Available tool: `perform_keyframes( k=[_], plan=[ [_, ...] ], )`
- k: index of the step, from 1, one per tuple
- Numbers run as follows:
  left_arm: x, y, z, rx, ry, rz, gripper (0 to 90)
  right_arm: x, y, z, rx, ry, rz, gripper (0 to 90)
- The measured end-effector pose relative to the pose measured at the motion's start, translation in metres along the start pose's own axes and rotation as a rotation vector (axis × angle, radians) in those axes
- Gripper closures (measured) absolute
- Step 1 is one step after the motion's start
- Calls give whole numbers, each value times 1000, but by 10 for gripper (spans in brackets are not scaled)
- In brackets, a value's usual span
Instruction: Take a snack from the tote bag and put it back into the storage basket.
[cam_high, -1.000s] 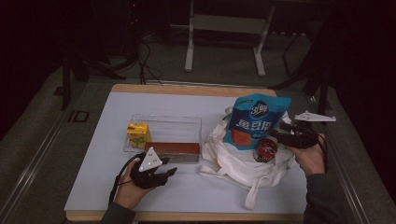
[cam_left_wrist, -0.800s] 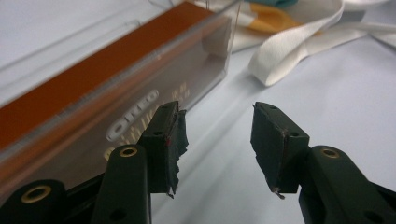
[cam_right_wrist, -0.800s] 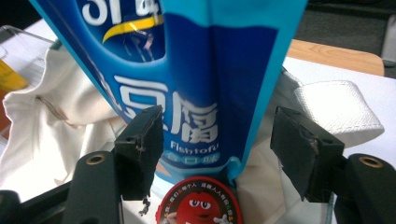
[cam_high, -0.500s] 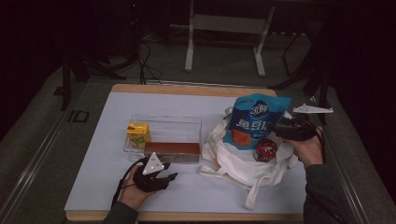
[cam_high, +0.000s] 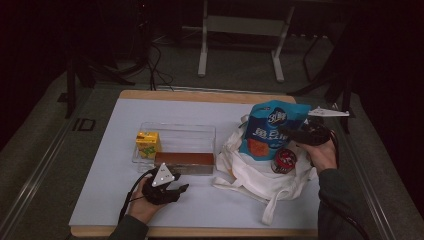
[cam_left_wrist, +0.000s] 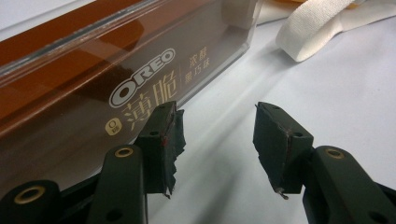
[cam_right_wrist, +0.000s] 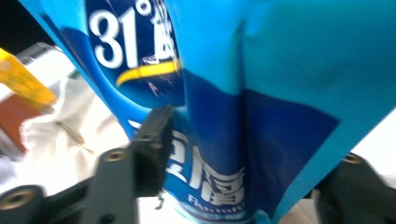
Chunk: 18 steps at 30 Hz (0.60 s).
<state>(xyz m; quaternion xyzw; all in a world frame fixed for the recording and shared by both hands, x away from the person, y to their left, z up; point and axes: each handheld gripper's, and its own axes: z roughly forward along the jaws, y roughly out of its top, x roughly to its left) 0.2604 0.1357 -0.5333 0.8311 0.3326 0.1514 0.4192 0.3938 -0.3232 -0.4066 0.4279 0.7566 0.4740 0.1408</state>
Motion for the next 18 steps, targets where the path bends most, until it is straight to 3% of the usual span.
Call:
perform_keyframes(
  k=[5, 9, 18],
  plan=[
    [1, -4, 5, 9, -5, -7, 505, -4, -3, -1, -25, 56, 28, 686],
    [1, -4, 5, -3, -5, -8, 502, -3, -5, -1, -31, 71, 39, 786],
    [-2, -4, 7, 18, 0, 11, 489, 1, -2, 0, -22, 77, 31, 865]
  ],
)
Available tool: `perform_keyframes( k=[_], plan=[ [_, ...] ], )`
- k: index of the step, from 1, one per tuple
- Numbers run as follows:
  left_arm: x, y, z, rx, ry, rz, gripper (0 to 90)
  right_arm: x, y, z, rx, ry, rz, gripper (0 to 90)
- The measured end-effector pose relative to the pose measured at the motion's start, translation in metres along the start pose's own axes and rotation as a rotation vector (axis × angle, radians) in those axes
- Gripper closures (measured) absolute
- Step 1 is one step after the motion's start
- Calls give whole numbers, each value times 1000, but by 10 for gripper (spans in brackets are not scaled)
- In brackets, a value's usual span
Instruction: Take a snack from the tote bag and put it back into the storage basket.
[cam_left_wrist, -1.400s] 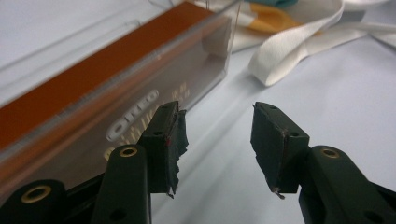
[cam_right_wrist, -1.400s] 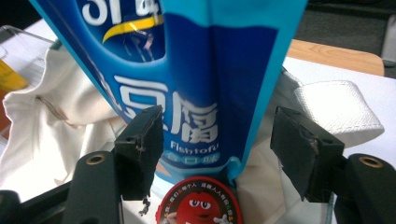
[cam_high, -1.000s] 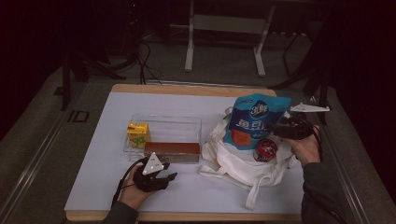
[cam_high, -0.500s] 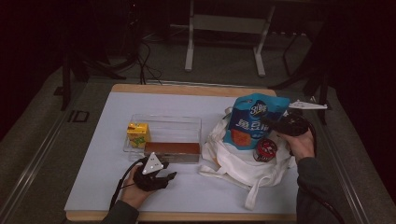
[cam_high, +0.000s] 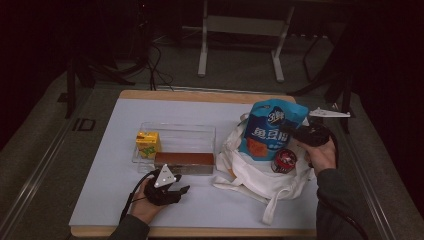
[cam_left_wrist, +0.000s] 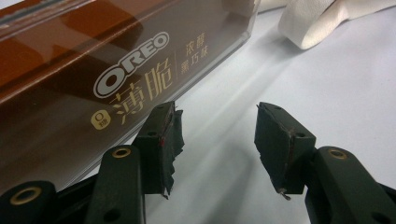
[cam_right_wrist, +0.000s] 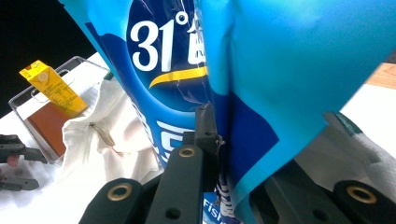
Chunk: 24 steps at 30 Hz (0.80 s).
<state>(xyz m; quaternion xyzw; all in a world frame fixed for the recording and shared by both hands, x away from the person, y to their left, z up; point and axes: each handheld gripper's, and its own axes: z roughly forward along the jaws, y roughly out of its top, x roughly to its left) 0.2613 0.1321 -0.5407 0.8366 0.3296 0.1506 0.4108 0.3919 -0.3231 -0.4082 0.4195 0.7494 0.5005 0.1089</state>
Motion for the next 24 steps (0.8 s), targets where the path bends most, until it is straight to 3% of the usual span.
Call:
perform_keyframes(
  k=[9, 18, 24],
  plan=[
    [0, 0, 1, 12, 5, 1, 476, 3, 3, -2, -41, 23, 0, 883],
    [0, 1, 1, 15, 6, 0, 470, 9, 16, -13, -105, 51, 18, 884],
    [0, 1, 1, 16, 2, -2, 467, 15, 24, -18, -118, 52, 7, 884]
  ],
)
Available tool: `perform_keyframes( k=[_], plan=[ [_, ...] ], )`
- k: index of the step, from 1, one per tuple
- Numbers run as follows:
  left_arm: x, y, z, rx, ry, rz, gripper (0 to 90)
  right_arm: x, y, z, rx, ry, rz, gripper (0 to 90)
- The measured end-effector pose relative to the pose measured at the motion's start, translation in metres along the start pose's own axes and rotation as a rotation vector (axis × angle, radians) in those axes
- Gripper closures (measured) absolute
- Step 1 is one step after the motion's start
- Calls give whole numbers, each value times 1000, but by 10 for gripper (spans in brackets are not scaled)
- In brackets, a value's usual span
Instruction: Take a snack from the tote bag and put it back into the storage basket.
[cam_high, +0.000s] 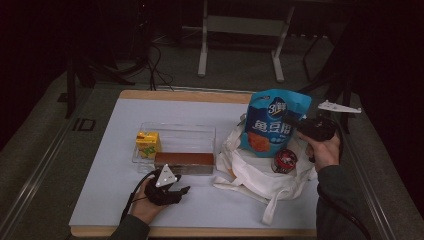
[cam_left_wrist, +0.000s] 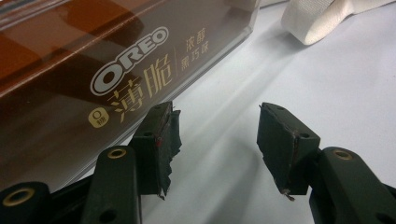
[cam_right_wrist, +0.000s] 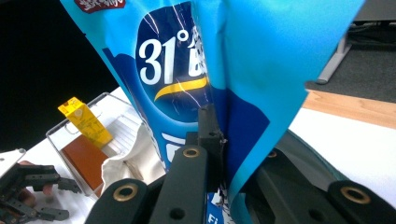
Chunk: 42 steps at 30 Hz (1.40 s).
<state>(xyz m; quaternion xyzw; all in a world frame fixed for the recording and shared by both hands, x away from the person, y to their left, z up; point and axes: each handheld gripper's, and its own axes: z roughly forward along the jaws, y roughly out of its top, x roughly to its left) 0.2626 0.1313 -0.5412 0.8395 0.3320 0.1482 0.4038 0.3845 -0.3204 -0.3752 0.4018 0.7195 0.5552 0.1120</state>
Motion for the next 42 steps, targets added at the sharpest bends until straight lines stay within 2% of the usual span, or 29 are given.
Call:
perform_keyframes(
  k=[18, 27, 34, 42],
  plan=[
    [0, 0, 1, 2, -2, 0, 466, 9, 15, -9, -24, 39, 15, 884],
    [0, 0, 1, 5, -3, 2, 465, 23, 27, -14, -16, 52, -5, 888],
    [0, 0, 1, 7, -3, 2, 464, 30, 31, -21, -26, 63, -3, 888],
    [0, 0, 1, 8, -2, 3, 463, 43, 34, -25, -15, 84, -26, 889]
  ],
)
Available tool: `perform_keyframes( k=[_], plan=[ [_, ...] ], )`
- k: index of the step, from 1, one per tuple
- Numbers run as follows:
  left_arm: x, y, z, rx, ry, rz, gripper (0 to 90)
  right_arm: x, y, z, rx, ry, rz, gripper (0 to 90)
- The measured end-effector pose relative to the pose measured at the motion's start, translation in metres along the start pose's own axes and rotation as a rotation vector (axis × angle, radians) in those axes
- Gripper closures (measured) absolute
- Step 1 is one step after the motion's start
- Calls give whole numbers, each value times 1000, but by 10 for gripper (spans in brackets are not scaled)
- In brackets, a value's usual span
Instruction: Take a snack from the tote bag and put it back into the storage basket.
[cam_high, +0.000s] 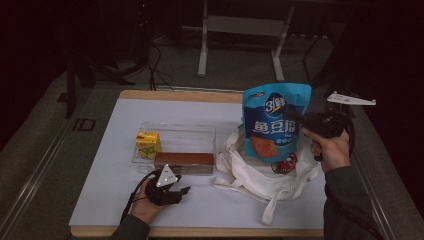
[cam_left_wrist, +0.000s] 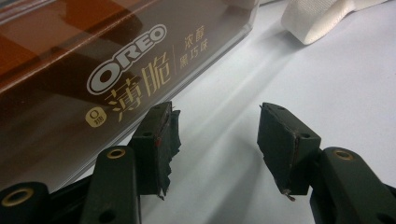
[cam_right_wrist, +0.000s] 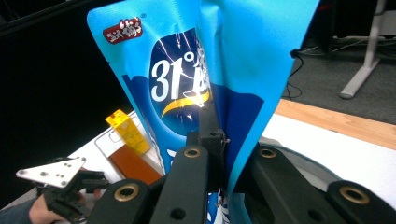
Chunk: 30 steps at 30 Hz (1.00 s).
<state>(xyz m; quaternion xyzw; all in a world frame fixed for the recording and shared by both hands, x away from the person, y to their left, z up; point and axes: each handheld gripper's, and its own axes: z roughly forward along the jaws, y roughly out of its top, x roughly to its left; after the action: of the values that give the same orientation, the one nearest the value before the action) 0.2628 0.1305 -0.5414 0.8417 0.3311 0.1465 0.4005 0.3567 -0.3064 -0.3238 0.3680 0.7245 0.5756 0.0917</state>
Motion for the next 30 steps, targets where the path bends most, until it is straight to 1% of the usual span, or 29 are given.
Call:
perform_keyframes(
  k=[5, 9, 13, 18, 24, 30],
  plan=[
    [0, 0, 0, 0, -1, -1, 463, 10, 1, 0, 8, 15, -3, 889],
    [-1, 0, 0, 3, 3, 7, 462, 20, 3, 2, 20, 28, -21, 889],
    [-1, 0, 0, 3, 3, 8, 462, 30, 7, 3, 17, 41, -36, 889],
    [-1, 0, 0, 3, 4, 10, 462, 40, 11, 6, 17, 69, -36, 889],
    [-1, 0, 0, 2, 5, 10, 462, 53, 15, 13, 14, 89, -48, 889],
    [-1, 0, 0, -1, 3, 9, 461, 64, 19, 24, 19, 113, -46, 889]
  ],
)
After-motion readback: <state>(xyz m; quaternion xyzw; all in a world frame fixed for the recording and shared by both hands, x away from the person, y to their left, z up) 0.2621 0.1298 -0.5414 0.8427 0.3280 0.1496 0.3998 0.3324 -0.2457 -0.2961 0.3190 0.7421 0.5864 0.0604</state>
